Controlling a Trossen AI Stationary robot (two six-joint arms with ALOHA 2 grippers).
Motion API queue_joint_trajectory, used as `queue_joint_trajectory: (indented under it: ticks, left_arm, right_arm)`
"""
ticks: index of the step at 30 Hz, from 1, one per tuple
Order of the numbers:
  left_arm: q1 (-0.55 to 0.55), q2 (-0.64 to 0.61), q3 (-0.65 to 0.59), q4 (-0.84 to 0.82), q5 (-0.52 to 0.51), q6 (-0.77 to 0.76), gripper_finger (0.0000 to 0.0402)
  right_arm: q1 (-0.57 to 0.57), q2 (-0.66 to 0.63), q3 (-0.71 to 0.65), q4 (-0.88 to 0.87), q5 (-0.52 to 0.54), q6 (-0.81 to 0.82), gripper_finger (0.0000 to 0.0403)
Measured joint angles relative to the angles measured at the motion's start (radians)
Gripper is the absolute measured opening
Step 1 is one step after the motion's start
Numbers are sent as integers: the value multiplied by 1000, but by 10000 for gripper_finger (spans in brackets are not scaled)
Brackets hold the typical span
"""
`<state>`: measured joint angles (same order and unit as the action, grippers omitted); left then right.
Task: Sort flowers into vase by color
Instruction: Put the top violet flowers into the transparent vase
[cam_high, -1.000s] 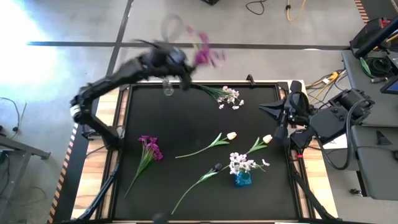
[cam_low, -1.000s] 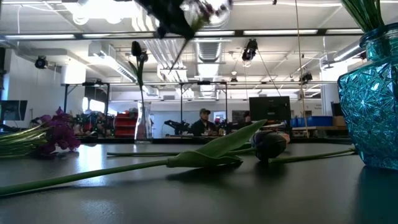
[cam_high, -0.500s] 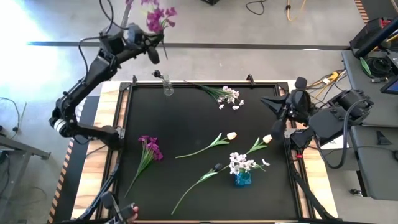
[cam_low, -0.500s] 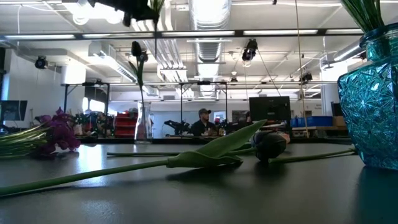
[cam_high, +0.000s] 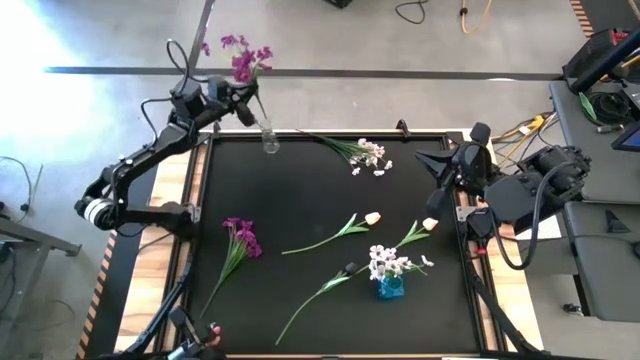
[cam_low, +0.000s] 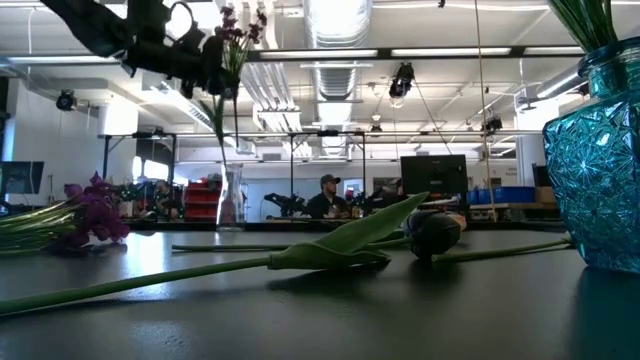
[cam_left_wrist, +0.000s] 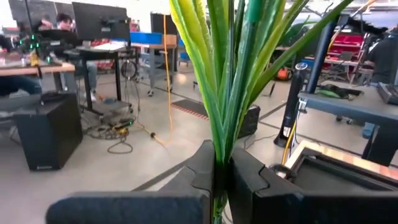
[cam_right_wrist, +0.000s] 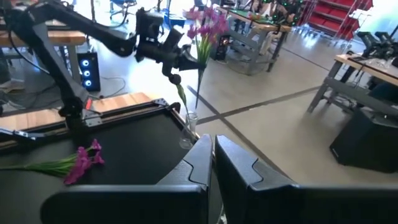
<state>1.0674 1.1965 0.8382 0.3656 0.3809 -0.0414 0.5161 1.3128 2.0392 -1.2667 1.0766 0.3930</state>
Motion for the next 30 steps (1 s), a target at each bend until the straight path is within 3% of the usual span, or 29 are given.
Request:
queue_joint_trajectory:
  ticks: [10, 23, 30]
  left_arm:
    - [17, 6, -62, 44, -1, 3, 1]
    - [18, 6, 149, -63, 28, 26, 1]
    - [127, 36, 160, -117, 206, 36, 1]
  right_arm:
    - [-5, 0, 0, 24, 8, -22, 13]
    - [-5, 0, 0, 26, 24, -29, 13]
    - [-5, 0, 0, 25, 24, -29, 13]
